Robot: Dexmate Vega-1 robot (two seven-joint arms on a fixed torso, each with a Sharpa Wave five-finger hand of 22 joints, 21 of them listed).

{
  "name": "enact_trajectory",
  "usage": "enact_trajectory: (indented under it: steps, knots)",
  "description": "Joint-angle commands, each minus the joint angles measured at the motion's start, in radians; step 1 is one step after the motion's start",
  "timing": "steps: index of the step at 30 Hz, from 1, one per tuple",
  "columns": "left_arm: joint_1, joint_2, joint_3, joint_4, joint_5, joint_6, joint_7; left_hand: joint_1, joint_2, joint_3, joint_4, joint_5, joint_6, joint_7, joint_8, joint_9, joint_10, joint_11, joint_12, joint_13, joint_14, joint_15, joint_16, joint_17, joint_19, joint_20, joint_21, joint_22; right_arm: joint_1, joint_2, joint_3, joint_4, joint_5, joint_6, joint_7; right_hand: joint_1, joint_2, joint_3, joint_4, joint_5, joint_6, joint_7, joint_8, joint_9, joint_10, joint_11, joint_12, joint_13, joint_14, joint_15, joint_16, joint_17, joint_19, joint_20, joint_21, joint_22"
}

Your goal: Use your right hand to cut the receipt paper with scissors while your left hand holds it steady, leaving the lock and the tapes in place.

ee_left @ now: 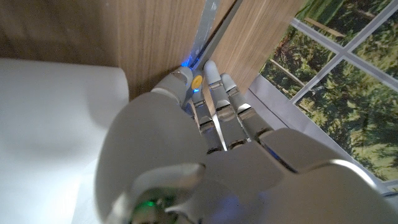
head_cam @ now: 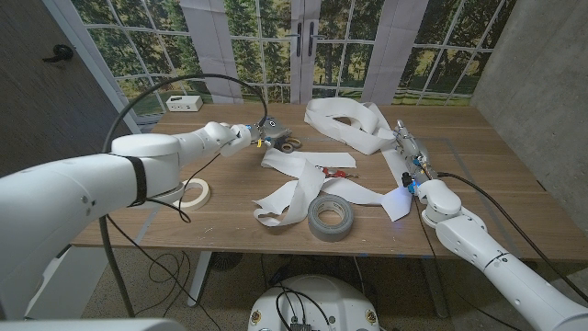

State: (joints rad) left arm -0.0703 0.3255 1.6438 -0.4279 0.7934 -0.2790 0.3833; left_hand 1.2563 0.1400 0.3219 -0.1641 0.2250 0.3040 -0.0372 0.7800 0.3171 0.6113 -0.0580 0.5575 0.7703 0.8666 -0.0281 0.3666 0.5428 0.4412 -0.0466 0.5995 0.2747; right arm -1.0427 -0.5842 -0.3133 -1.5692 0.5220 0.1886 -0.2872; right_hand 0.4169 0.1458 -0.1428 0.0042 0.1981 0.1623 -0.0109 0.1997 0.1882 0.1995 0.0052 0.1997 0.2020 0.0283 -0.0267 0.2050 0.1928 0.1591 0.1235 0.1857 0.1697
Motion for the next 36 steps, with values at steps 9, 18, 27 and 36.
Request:
enact_trajectory:
  steps: [9, 18, 27, 36]
  knots:
    - [0.001, -0.002, -0.008, 0.000, -0.037, -0.017, -0.020, 0.003, 0.000, 0.006, 0.004, 0.002, 0.302, -0.153, 0.107, 0.339, 0.134, -0.137, 0.181, 0.196, 0.239, -0.211, 0.008, 0.054, 0.012, -0.077, 0.040, 0.013, -0.004, -0.007, 0.004, -0.002, 0.002, 0.004, 0.003, -0.005, -0.001, 0.006, 0.003, -0.005, 0.001, -0.008, -0.002, 0.004, -0.005, 0.001, 0.002, 0.005, -0.001, -0.003, -0.002, 0.005, 0.009, 0.002, 0.007, 0.002]
    - [0.001, 0.005, -0.030, 0.000, -0.082, -0.055, 0.005, 0.001, 0.000, 0.009, 0.005, 0.003, 0.306, -0.142, 0.111, 0.338, 0.138, -0.138, 0.185, 0.205, 0.265, -0.210, 0.010, 0.061, 0.020, -0.085, 0.067, 0.020, -0.012, -0.009, 0.010, -0.005, 0.004, 0.013, 0.003, -0.006, -0.001, 0.007, 0.003, -0.005, 0.001, -0.008, -0.002, 0.004, -0.005, 0.003, 0.002, 0.005, 0.000, -0.002, -0.001, 0.005, 0.020, 0.002, 0.010, 0.002]
    - [0.003, 0.020, -0.067, 0.000, -0.172, -0.090, 0.029, 0.003, -0.002, 0.016, 0.002, 0.009, 0.324, -0.120, 0.115, 0.326, 0.145, -0.136, 0.174, 0.187, 0.265, -0.210, -0.007, 0.060, 0.016, -0.086, 0.093, 0.026, -0.011, -0.012, 0.012, -0.012, 0.003, 0.013, 0.004, -0.006, 0.000, 0.009, 0.004, -0.005, 0.002, -0.008, -0.001, 0.004, -0.004, 0.003, 0.003, 0.005, 0.000, -0.002, -0.001, 0.006, 0.021, 0.002, 0.010, 0.002]
    - [0.001, 0.033, -0.069, 0.000, -0.185, -0.125, 0.069, 0.011, 0.003, 0.029, 0.000, -0.010, 0.316, -0.095, 0.105, 0.306, 0.133, -0.128, 0.136, 0.150, 0.253, -0.212, -0.040, 0.044, 0.016, -0.092, 0.126, 0.032, -0.008, -0.013, 0.011, -0.018, -0.004, 0.011, 0.002, -0.006, -0.001, 0.010, 0.004, -0.005, 0.001, -0.005, -0.002, 0.004, -0.004, 0.000, 0.003, 0.005, 0.000, -0.002, -0.001, 0.006, 0.021, 0.003, 0.010, 0.002]
